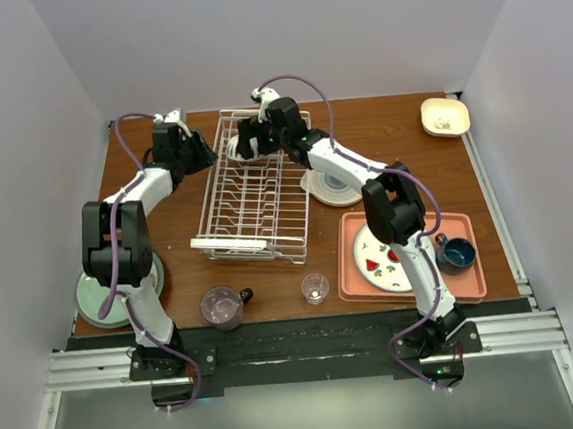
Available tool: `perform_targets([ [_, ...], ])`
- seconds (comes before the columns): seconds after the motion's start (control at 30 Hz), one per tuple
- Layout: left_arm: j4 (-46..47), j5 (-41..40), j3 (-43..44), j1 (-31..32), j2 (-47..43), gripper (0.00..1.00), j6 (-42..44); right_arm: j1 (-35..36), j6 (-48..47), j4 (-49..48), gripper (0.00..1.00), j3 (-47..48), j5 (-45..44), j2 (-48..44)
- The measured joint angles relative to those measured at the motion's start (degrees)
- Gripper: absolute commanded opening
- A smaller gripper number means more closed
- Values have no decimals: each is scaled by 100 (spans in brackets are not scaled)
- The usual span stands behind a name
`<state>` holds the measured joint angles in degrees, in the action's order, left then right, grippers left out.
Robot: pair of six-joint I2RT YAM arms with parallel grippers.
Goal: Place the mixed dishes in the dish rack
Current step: Place the bowl upside down on the dish rack
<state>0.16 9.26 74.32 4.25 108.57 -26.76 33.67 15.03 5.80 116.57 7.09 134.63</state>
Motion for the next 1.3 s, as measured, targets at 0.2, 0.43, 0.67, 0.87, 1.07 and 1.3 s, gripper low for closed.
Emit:
perform_targets([
  [0.2,-90,57,-22,0,-63,52,50,0,-118,-273,97,-278,-4,-118],
  [0.43,-114,101,-20,0,-175,52,101,-2,-1576,-581,99,-1067,33,-730],
  [0.67,-120,184,-20,0,-175,52,111,-31,-3764,-339,99,-1180,752,-1410],
  [0.87,-203,260,-20,0,-175,53,229,-33,-5230,1569,99,822,1381,-702],
  [1.07,-258,313,-20,0,-175,53,295,-33,-6137,2841,99,1285,1561,-284],
  [1.3,-269,380,-20,0,-175,53,363,-33,-6555,3348,99,1285,1646,-57],
])
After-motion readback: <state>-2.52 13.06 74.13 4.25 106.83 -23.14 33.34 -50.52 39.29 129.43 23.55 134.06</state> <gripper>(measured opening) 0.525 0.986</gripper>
